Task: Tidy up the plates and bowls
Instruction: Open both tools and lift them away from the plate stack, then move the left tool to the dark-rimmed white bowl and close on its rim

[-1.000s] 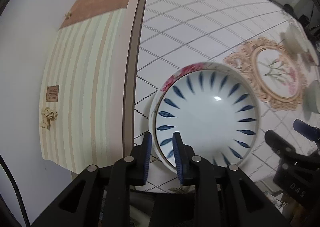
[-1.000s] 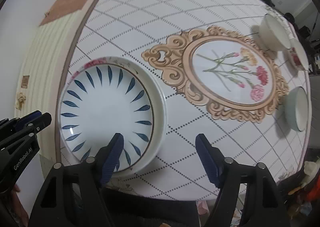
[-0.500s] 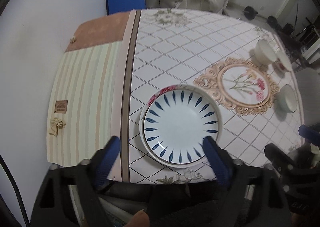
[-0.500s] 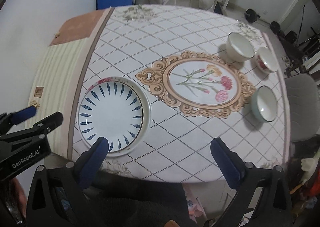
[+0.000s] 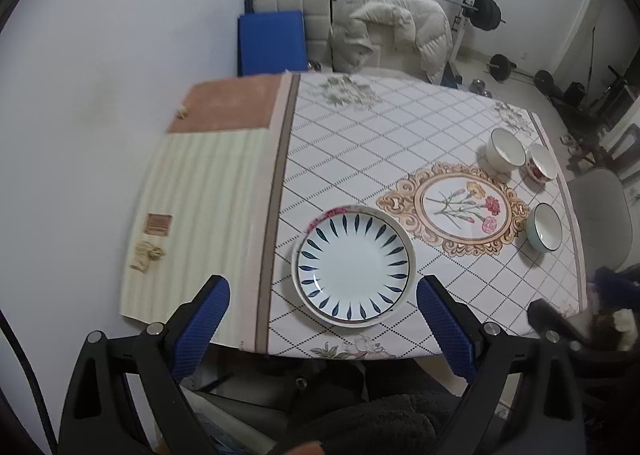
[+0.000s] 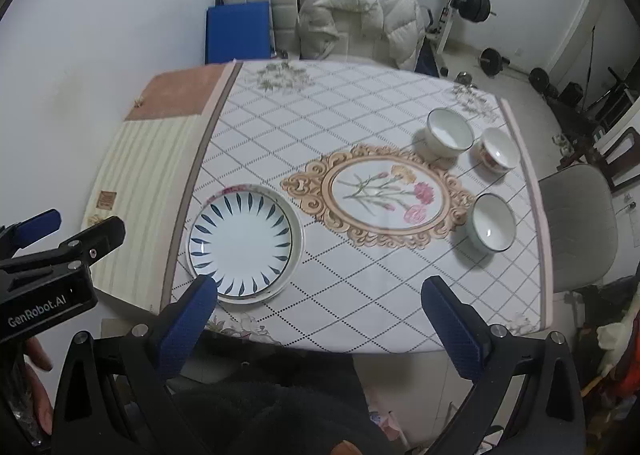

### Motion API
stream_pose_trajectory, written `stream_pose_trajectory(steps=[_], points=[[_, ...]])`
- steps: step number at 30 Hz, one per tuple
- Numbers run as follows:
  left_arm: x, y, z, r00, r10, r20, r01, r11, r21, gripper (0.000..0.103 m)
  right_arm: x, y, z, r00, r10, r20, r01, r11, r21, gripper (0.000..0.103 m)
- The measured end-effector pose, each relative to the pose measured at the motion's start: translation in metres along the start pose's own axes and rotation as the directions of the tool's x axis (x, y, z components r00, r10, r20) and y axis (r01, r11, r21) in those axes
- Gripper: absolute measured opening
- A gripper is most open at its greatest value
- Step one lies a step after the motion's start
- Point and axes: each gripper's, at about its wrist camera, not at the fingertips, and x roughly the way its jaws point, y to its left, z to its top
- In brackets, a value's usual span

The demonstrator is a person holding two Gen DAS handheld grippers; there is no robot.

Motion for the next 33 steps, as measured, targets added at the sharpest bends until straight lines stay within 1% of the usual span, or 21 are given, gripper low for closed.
stream_pose_trajectory(steps=[5,9,16,20,23,24,25,27,29,31,33], points=[[-0.024,0.001,-0.002,1.000,-0.014,0.020,0.014,1.000,-0.025,0.096,-0.039,-0.002,0.002,0.997,-0.031,0.064,0.031,0.999,-0.014,0.103],[-0.038,0.001,-0.005,0.999,-0.020,0.031,0.021,0.999,-0.039,0.096,-0.060,-0.006,0.004,0.995,-0.034,0.093,0.035,0.999,-0.010,0.103],[-0.047,-0.004,-0.012,0.999,-0.025,0.033,0.026,0.999,-0.045,0.096,-0.076,-0.009,0.000,0.994,-0.018,0.111,0.019,1.000,-0.005,0.103],[-0.045,-0.010,-0.013,0.999,-0.028,0.032,0.029,0.999,-0.038,0.096,-0.071,-0.016,-0.002,0.994,0.006,0.105,-0.007,1.000,0.011,0.103],[-0.041,-0.018,-0.011,0.998,-0.032,0.054,0.034,0.999,-0.028,0.096,-0.061,-0.027,-0.004,0.992,0.058,0.110,-0.063,0.997,0.045,0.103],[-0.040,-0.020,-0.009,0.997,-0.035,0.066,0.037,0.999,-0.023,0.098,-0.058,-0.035,-0.004,0.989,0.071,0.128,-0.080,0.995,0.066,0.103],[-0.039,-0.025,-0.006,0.995,-0.043,0.085,0.045,0.999,-0.014,0.103,-0.056,-0.041,-0.004,0.986,0.082,0.145,-0.094,0.993,0.078,0.103],[-0.035,-0.038,0.000,0.991,-0.083,0.107,0.083,0.997,0.003,0.103,-0.048,-0.056,-0.003,0.981,0.089,0.175,-0.108,0.989,0.102,0.103],[-0.030,-0.049,0.006,0.988,-0.106,0.112,0.104,0.994,0.020,0.103,-0.036,-0.076,0.001,0.981,0.099,0.165,-0.121,0.985,0.126,0.103],[-0.020,-0.069,0.016,0.988,-0.104,0.112,0.100,0.994,0.039,0.103,-0.023,-0.101,0.004,0.981,0.116,0.152,-0.141,0.977,0.162,0.103],[-0.007,-0.091,0.027,0.989,-0.109,0.100,0.103,0.993,0.059,0.103,-0.012,-0.130,0.009,0.982,0.111,0.150,-0.140,0.970,0.200,0.103]])
